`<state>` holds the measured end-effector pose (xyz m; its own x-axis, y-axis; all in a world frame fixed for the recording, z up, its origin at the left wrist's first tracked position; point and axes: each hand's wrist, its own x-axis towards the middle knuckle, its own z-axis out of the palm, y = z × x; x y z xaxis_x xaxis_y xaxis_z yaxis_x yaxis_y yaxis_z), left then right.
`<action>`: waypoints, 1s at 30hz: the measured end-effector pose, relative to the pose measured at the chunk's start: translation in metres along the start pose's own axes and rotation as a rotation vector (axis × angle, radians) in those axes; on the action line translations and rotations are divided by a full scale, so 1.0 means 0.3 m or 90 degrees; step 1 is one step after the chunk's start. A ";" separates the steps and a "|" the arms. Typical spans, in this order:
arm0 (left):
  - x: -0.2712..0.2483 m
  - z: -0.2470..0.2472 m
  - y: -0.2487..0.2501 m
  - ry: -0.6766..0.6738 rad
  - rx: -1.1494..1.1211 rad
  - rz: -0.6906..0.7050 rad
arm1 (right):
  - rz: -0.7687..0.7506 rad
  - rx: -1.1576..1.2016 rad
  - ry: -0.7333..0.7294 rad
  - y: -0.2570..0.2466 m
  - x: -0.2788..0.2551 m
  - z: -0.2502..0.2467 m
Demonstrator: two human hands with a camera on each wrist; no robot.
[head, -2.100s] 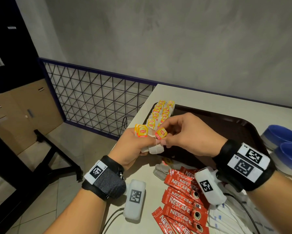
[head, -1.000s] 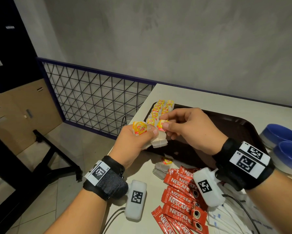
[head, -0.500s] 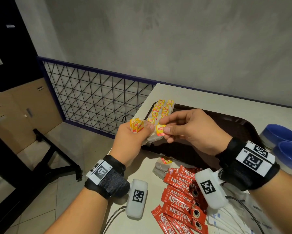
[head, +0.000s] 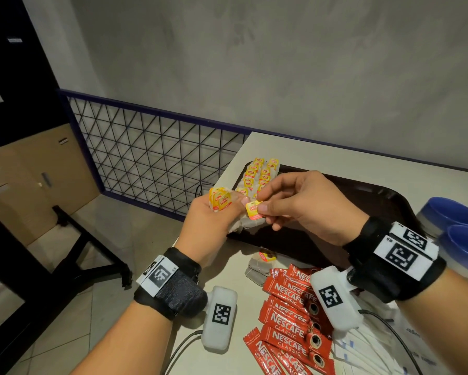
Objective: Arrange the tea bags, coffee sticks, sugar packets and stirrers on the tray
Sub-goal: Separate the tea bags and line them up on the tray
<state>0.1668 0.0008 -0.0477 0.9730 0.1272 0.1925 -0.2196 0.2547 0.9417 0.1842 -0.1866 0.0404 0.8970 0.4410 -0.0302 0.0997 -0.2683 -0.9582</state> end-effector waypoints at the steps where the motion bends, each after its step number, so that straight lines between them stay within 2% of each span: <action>1: -0.001 0.001 0.002 -0.003 -0.009 -0.003 | -0.009 -0.036 0.014 0.003 0.003 0.004; 17: -0.009 -0.001 0.024 -0.053 -0.056 -0.017 | -0.062 -0.210 0.102 0.030 0.035 0.009; 25: -0.015 0.007 0.020 -0.101 -0.061 -0.050 | -0.061 -0.220 0.083 0.023 0.024 0.009; 30: -0.008 0.000 0.014 -0.055 -0.059 -0.028 | -0.051 -0.130 0.081 0.029 0.018 0.017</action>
<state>0.1635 0.0017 -0.0444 0.9834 0.0327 0.1783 -0.1784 0.3463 0.9210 0.1875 -0.1821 0.0304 0.9281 0.3607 0.0923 0.2467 -0.4101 -0.8781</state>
